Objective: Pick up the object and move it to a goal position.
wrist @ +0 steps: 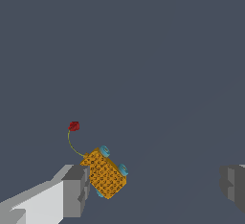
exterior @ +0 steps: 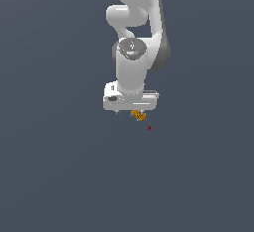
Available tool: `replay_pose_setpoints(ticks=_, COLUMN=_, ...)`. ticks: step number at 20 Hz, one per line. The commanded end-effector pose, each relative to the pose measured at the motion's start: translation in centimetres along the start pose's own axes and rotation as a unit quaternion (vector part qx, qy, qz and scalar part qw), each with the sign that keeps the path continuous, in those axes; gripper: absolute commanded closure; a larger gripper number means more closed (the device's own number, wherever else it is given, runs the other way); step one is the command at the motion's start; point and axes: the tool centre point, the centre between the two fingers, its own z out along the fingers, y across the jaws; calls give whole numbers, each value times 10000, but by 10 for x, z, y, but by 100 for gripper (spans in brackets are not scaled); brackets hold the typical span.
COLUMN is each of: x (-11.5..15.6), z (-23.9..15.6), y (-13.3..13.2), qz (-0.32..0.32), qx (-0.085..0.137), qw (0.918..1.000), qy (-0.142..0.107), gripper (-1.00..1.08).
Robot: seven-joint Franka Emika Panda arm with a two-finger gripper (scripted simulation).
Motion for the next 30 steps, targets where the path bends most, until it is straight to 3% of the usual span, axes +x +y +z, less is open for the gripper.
replay_pose_setpoints(ticks=1, x=0, z=0, y=0, qz=0, qx=0, qw=10000, qy=0, gripper=-92)
replay_pose_setpoints(ticks=9, x=-7, z=9, y=-2, qz=60, qx=137, qw=9997, qy=-179, gripper=-92)
replay_pose_setpoints(ticks=17, x=-8, z=13, y=-5, qz=-98, qx=122, qw=9998, qy=-158, gripper=-92)
replay_pose_setpoints(ticks=25, x=-16, z=34, y=-18, qz=-839, qx=68, qw=9964, qy=-81, gripper=-92)
replay_pose_setpoints(ticks=30, x=-26, z=54, y=-32, qz=-1613, qx=23, qw=9869, qy=-1, gripper=-92)
